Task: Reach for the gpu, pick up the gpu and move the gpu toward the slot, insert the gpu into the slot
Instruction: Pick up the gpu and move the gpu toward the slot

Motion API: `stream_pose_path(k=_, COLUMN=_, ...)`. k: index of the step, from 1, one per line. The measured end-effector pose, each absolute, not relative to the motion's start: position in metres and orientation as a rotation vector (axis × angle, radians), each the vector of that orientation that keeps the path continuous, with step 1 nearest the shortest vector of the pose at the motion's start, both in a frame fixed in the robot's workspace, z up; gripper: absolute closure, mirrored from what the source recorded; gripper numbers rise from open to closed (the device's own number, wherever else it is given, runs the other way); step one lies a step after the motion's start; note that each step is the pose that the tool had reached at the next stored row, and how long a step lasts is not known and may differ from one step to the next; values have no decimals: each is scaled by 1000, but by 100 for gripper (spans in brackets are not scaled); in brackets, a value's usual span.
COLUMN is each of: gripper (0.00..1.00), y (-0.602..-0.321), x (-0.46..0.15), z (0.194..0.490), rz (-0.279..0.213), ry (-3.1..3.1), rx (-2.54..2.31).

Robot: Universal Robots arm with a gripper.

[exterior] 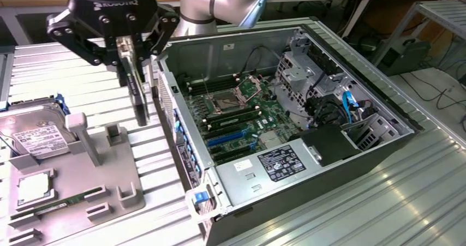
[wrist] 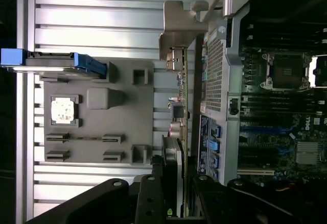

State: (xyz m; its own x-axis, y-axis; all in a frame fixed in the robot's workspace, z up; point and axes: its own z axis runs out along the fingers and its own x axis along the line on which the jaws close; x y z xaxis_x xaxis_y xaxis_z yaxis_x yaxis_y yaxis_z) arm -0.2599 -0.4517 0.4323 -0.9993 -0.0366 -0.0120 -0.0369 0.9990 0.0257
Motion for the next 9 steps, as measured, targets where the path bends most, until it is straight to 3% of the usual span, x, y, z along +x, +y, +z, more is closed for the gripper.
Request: stream_pose_path(k=9, gripper=73, y=-451, x=-221, z=431, rz=40, ry=3130, rx=-45)
